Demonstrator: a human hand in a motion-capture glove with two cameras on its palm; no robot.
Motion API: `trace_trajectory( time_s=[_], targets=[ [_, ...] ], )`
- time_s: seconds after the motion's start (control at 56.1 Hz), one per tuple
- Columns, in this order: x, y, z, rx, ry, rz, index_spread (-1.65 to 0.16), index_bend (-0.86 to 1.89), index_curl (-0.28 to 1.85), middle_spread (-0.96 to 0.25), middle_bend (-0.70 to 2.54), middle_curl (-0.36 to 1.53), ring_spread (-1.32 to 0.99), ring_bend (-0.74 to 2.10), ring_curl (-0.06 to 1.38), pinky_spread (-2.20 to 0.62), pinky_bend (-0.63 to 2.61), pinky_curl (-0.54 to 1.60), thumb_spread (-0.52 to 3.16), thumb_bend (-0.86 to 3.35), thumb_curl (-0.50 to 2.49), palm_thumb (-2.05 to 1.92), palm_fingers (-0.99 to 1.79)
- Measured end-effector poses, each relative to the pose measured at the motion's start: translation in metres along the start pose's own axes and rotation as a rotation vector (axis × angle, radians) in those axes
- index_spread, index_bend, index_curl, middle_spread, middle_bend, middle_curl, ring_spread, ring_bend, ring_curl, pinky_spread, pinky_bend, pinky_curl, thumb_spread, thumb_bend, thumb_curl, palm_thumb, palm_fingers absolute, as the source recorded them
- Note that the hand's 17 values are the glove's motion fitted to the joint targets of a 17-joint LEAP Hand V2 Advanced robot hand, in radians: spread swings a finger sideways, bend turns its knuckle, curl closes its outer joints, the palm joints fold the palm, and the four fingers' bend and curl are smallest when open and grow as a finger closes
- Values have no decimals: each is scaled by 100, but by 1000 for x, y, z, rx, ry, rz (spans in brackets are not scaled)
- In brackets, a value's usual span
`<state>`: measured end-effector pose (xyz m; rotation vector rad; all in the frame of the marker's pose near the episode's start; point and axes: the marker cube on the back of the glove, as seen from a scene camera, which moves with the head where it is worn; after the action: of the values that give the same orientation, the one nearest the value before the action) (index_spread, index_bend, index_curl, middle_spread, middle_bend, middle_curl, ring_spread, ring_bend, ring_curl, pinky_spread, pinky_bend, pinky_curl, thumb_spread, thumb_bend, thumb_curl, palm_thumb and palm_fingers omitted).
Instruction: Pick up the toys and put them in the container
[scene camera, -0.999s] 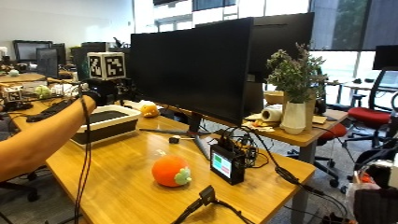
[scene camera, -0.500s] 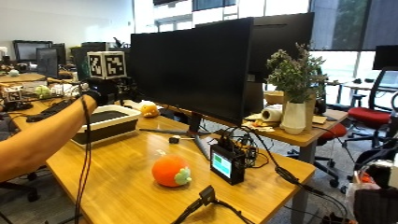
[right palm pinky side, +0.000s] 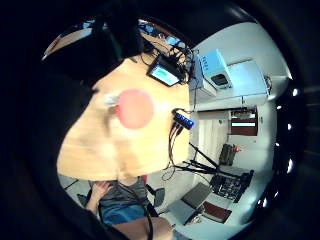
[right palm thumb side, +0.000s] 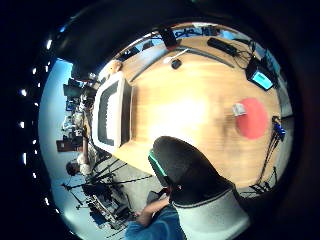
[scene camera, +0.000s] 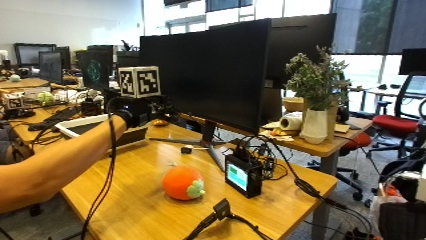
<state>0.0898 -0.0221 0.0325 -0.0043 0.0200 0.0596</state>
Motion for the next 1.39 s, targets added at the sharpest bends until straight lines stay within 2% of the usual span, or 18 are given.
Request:
trace_trajectory(
  time_s=[0.642,1.106,1.195,1.338,1.392],
  targets=[
    [93,-17,131,-202,-46,123,-30,12,21,-4,17,36,-5,46,23,3,109,35,109,-5,28,-4,-10],
    [121,-18,181,-309,-47,192,-28,6,15,-2,15,30,-2,40,25,4,125,39,104,-2,33,2,-19],
    [126,-16,190,-289,-51,211,-28,7,15,-2,14,29,-2,40,25,4,127,39,105,-2,34,4,-19],
    [130,-20,189,-202,-37,218,-31,10,14,-4,18,28,-8,67,32,-2,125,37,119,5,36,19,3],
    [128,-23,186,-154,-38,215,-32,19,16,-10,28,32,-18,82,35,-10,113,32,133,11,37,25,31]
  ],
)
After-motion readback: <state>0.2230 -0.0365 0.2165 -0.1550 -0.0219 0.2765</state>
